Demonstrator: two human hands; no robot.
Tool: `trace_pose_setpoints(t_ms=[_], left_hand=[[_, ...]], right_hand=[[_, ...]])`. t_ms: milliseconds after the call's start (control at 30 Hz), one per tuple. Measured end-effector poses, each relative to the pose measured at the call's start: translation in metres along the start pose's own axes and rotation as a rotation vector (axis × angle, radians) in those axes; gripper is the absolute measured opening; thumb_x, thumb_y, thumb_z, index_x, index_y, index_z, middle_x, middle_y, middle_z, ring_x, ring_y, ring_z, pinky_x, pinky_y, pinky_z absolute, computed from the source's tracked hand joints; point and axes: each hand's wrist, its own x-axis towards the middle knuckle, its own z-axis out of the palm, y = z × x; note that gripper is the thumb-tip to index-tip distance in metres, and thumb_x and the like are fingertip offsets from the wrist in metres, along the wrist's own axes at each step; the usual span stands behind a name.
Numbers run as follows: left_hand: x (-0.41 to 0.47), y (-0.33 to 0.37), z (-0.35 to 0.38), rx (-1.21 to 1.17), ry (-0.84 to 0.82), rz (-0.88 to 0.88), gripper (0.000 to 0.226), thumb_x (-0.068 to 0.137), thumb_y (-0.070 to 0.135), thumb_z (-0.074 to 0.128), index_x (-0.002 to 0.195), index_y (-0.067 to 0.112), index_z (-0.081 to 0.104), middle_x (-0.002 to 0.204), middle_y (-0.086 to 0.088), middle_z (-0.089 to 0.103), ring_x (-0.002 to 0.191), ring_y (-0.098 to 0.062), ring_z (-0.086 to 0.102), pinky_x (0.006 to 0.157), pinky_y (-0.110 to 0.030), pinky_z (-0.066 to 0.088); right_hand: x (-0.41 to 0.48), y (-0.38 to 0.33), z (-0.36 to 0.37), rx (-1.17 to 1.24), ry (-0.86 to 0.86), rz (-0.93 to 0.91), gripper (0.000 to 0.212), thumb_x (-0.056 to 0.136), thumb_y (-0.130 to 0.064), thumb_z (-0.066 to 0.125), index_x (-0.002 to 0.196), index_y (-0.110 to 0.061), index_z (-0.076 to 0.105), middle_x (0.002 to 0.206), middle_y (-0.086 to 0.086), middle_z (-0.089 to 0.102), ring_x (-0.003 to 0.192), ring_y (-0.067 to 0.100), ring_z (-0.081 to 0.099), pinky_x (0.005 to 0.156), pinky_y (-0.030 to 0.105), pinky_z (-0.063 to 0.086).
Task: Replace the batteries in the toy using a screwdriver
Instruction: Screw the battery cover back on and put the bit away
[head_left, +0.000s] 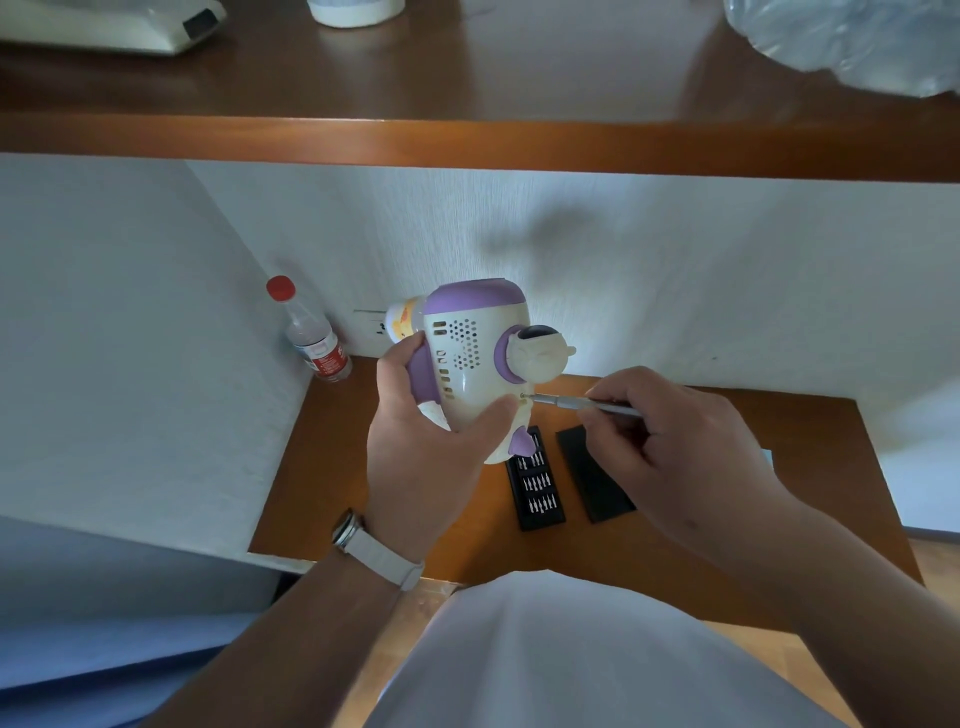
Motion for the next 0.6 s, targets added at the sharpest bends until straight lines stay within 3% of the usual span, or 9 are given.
trace_pose_setpoints(t_ms=[133,267,333,433,600], left_hand=[[-0.0009,-0.0008,-0.0004,-0.001,-0.001,-0.006,0.076,0.073,0.03,0.087,0.125,0.041,0.033,0.103,0.035,0.049,0.099,0.027,0.048,0.063,-0.001,0.048],[-0.0002,-0.0003,0.0001,-0.004,-0.005,-0.009,0.076,0.073,0.029,0.087,0.125,0.04,0.033,0.103,0.034,0.049,0.098,0.027,0.048,0.062,-0.001,0.047],[0.0,0.0004,0.0003,-0.008,-0.002,-0.015,0.076,0.073,0.028,0.087,0.125,0.04,0.033,0.103,0.033,0.049,0.097,0.027,0.048,0.062,-0.002,0.048],[-0.0001,0.0015,0.0003,-0.009,-0.002,-0.02,0.075,0.074,0.028,0.087,0.125,0.04,0.033,0.102,0.034,0.048,0.096,0.029,0.047,0.061,-0.001,0.048],[0.0017,0.0046,0.0011,-0.021,0.0,-0.027,0.074,0.075,0.027,0.086,0.124,0.04,0.032,0.103,0.033,0.048,0.096,0.021,0.053,0.059,-0.001,0.046]], right_hand=[[0.0006,0.0019,-0.0001,0.006,0.009,-0.02,0.021,0.091,-0.037,0.052,0.094,-0.019,0.062,0.063,-0.007,0.059,0.053,0.013,0.059,0.042,0.031,0.052],[0.0004,-0.0005,-0.0011,0.071,-0.067,0.056,0.012,0.088,-0.04,0.052,0.099,-0.037,0.048,0.065,-0.01,0.057,0.056,0.01,0.058,0.048,0.021,0.046],[0.0002,-0.0021,-0.0007,0.056,-0.083,0.062,0.014,0.086,-0.04,0.05,0.096,-0.043,0.04,0.065,-0.012,0.056,0.055,0.01,0.057,0.05,0.026,0.05],[0.0013,-0.0026,-0.0004,0.036,-0.069,0.056,0.011,0.087,-0.037,0.049,0.097,-0.038,0.044,0.065,-0.011,0.056,0.053,0.011,0.056,0.048,0.034,0.053],[0.0038,-0.0021,-0.0011,0.017,-0.052,0.048,0.011,0.09,-0.029,0.056,0.099,-0.024,0.057,0.062,-0.009,0.056,0.051,0.012,0.056,0.044,0.028,0.049]])
